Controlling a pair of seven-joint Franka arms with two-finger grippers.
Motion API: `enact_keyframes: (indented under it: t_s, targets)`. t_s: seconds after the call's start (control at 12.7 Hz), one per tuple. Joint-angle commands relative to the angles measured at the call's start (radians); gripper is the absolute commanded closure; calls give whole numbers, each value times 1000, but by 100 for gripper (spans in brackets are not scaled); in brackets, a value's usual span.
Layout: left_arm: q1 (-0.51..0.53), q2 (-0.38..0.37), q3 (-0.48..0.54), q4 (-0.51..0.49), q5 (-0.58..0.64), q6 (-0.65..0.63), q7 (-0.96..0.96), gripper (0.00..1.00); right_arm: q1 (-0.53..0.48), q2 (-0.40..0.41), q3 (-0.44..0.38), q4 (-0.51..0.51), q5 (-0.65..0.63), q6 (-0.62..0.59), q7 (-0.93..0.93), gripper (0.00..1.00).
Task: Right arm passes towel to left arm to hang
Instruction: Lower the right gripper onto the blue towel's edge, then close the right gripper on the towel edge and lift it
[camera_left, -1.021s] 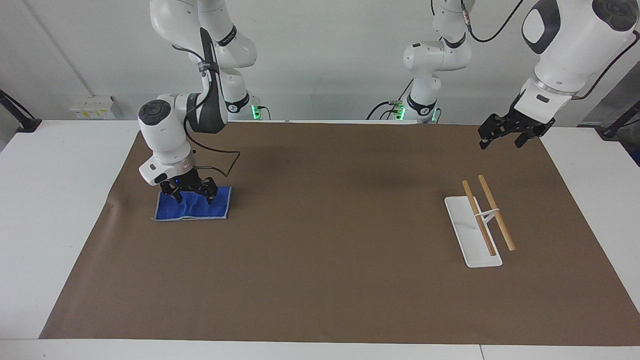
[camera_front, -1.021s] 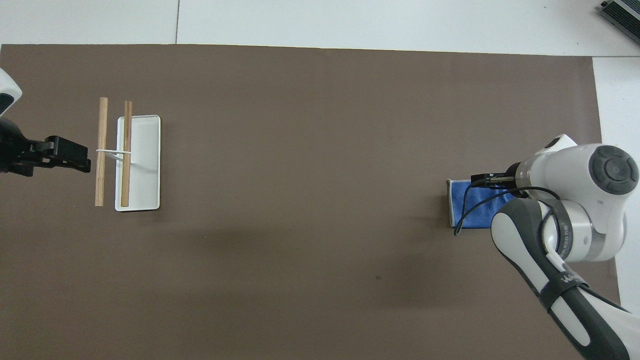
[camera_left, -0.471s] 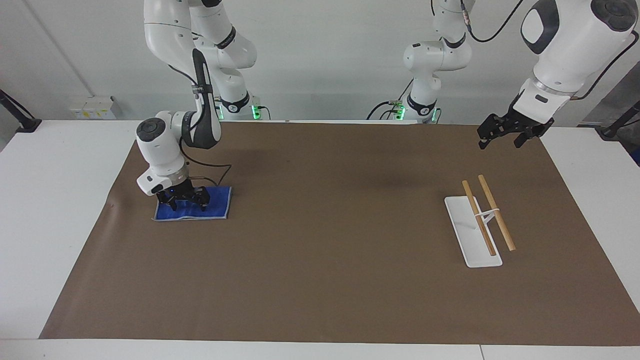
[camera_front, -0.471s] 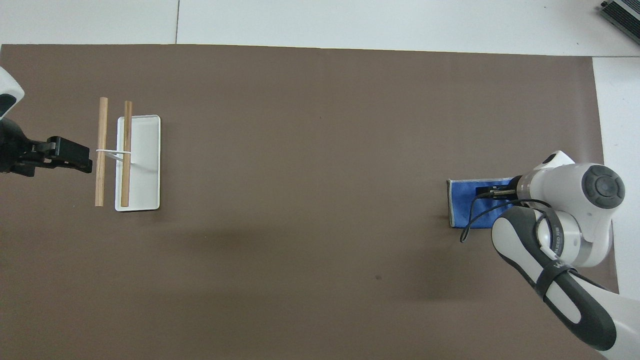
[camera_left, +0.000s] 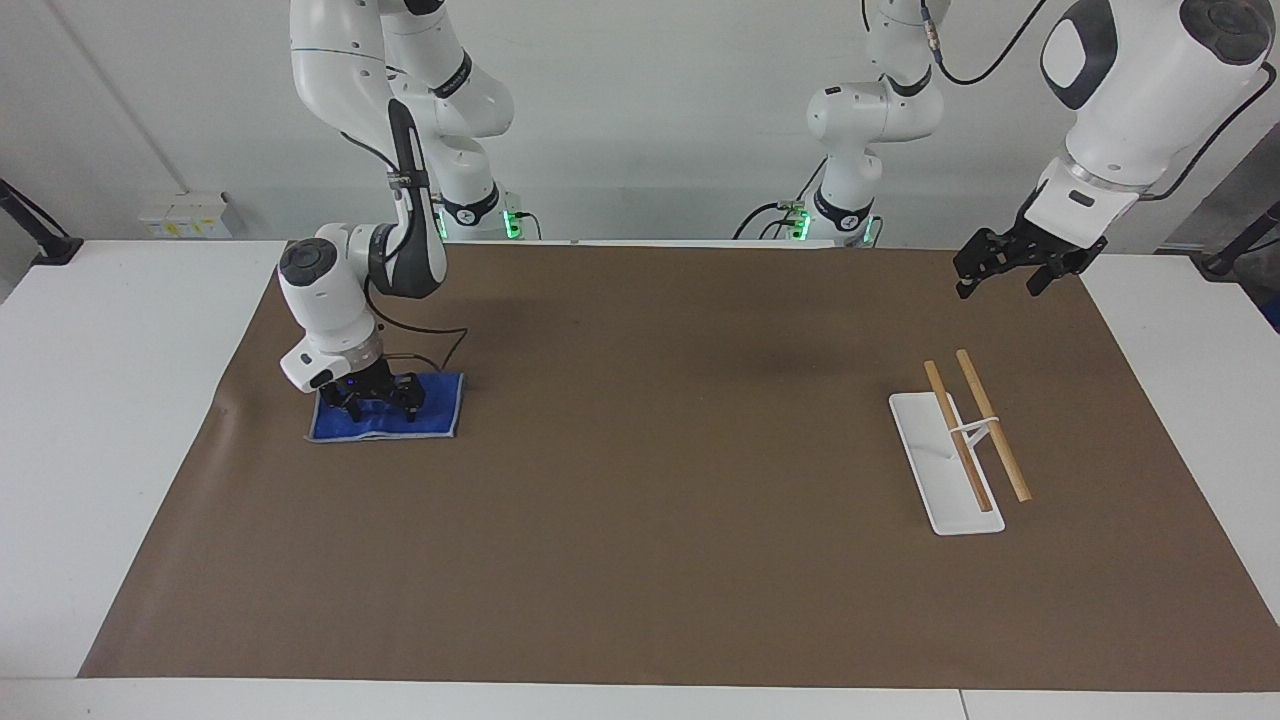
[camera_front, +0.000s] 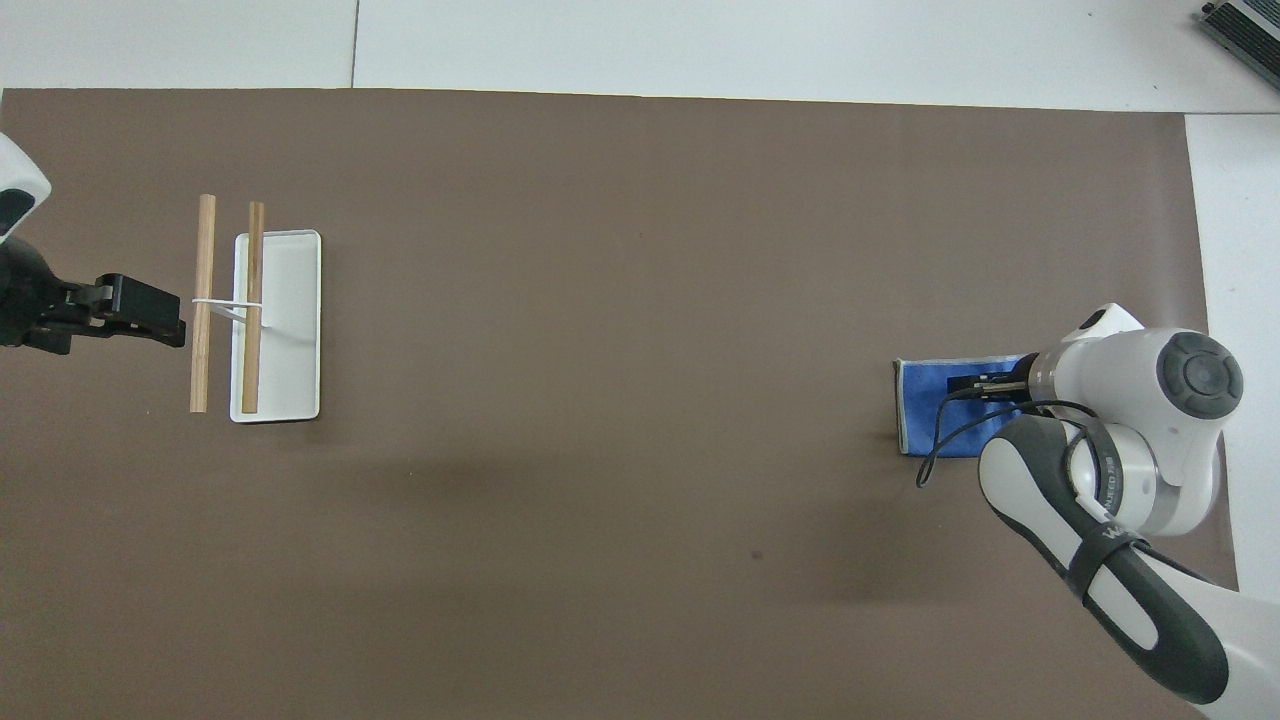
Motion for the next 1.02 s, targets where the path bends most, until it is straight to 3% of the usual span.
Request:
enact_keyframes:
  t_s: [0.0, 0.16, 0.47, 0.71, 0.94]
  targets:
    - [-4, -36, 2, -42, 4, -5, 2, 0, -6, -14, 5, -31, -1, 10, -28, 80]
    - [-5, -37, 2, -43, 3, -5, 2, 0, -6, -18, 6, -27, -1, 10, -25, 100]
    - [-5, -37, 2, -43, 4, -4, 2, 0, 16, -64, 12, -14, 0, -27, -8, 100]
    - [-5, -37, 2, -43, 4, -4, 2, 0, 69, -109, 25, 47, 17, -140, 90, 100]
    - [-5, -37, 2, -43, 4, -3, 2, 0, 140, -122, 31, 185, 222, -343, 121, 100]
